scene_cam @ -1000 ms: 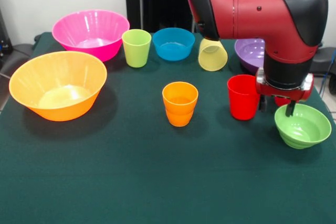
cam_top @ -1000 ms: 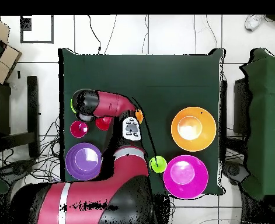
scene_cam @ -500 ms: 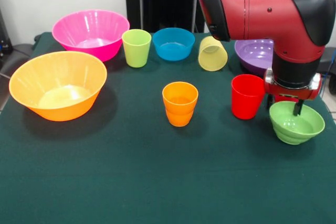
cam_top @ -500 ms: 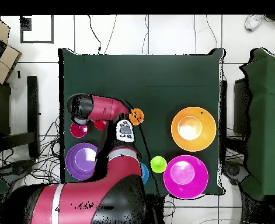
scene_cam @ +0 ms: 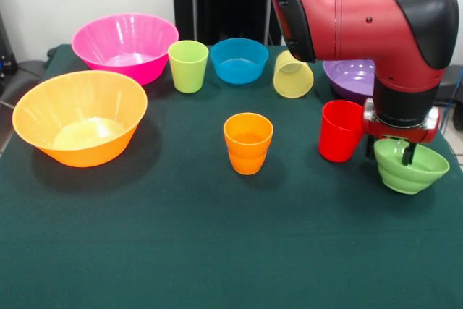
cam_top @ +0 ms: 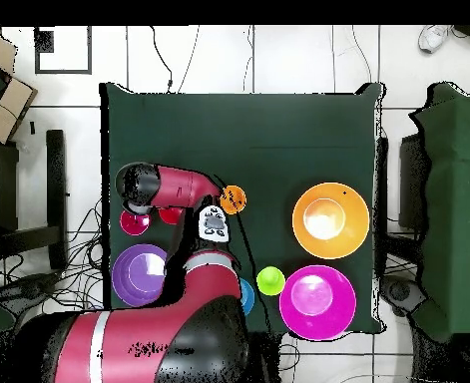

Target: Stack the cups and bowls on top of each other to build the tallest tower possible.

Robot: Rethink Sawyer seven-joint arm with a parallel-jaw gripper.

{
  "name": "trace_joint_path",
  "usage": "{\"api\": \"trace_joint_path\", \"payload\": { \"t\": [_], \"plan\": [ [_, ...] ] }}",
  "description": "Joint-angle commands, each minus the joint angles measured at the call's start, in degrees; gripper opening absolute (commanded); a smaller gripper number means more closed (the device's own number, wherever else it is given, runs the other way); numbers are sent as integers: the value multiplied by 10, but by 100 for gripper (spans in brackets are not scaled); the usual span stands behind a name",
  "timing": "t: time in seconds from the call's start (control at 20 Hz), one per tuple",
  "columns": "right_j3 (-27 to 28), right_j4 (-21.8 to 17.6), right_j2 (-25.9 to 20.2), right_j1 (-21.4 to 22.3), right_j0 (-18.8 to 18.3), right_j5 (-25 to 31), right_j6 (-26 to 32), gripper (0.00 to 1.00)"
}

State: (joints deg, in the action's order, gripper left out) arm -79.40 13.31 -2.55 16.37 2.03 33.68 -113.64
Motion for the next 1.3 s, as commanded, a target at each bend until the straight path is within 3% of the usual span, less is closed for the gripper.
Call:
{"api": "trace_joint_path", "payload": {
  "t": [0.05, 1.3],
  "plan": [
    [-20, 12, -35, -9, 8, -39, -91, 100],
    [11, 6, -21, -18, 10, -29, -82, 100]
  ]
}}
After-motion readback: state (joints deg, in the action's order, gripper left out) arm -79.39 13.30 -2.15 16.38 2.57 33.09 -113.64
